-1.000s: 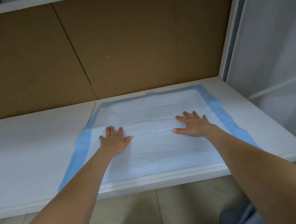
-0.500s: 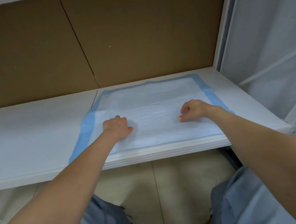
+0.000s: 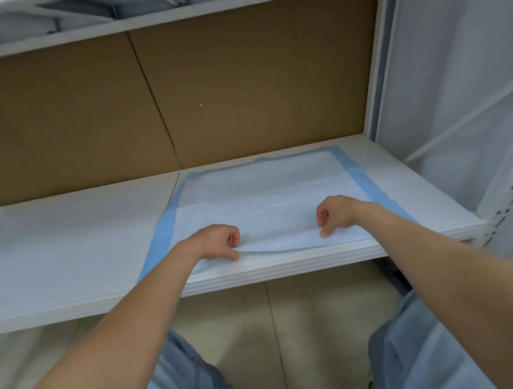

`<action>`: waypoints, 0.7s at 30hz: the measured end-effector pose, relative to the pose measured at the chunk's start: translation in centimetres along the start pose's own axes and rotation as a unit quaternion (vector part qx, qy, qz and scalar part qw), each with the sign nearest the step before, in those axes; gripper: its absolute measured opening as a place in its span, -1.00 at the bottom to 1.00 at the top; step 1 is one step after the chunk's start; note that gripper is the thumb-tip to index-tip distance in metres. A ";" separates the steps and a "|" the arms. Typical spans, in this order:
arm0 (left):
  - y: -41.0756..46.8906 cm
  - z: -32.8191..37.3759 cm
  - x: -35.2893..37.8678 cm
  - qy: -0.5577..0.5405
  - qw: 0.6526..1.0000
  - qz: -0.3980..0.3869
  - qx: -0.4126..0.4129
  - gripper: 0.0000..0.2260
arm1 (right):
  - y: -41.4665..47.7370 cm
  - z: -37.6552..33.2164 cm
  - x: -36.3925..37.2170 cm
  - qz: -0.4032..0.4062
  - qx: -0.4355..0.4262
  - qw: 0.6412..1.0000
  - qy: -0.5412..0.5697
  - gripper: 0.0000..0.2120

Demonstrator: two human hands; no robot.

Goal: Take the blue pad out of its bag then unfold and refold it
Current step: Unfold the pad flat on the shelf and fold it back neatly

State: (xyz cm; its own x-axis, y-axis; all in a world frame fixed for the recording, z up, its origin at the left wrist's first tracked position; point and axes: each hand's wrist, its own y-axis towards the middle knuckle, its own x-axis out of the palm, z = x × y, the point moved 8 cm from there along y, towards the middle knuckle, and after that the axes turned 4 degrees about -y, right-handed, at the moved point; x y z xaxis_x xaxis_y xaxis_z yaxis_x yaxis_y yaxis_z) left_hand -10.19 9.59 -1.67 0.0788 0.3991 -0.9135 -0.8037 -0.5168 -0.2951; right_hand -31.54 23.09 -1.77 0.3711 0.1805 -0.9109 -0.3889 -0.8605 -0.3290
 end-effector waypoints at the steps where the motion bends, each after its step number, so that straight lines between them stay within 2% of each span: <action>1: -0.1 0.1 -0.2 -0.008 1.000 0.004 0.007 -0.82 | 0.1 0.1 0.0 0.005 0.000 1.000 -0.008 -0.82; 3: -0.1 0.2 -0.4 -0.018 1.000 0.004 0.016 -0.80 | 0.2 0.1 -0.1 0.011 -0.005 1.000 -0.018 -0.86; 5: 0.1 0.4 -0.4 -0.025 0.999 -0.005 0.020 -0.80 | 0.4 0.1 -0.1 0.006 -0.010 1.000 -0.027 -0.81; 11: 0.6 0.4 -0.2 -0.033 0.998 -0.049 0.016 -0.82 | 0.3 -0.1 0.2 -0.056 -0.012 0.997 -0.049 -0.77; 17: 0.6 -0.2 0.7 -0.077 0.989 -0.124 -0.036 -0.83 | 0.8 0.4 0.4 -0.102 0.004 0.995 -0.019 -0.78; 19: 0.7 -0.1 0.3 -0.144 0.980 -0.129 -0.053 -0.74 | 1.1 0.5 -0.3 -0.072 0.004 0.997 0.019 -0.78; 21: 1.4 0.0 -0.9 -0.177 0.981 -0.064 -0.048 -0.71 | 1.6 0.7 -1.3 -0.012 0.007 1.000 0.021 -0.83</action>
State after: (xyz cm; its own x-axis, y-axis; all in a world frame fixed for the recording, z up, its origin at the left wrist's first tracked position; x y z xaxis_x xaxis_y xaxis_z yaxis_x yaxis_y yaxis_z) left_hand -11.33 8.50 -1.23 -0.0476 0.6951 -0.7173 -0.7404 -0.5066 -0.4417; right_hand -33.21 21.82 -1.29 0.4157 0.1797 -0.8916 -0.3911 -0.8497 -0.3536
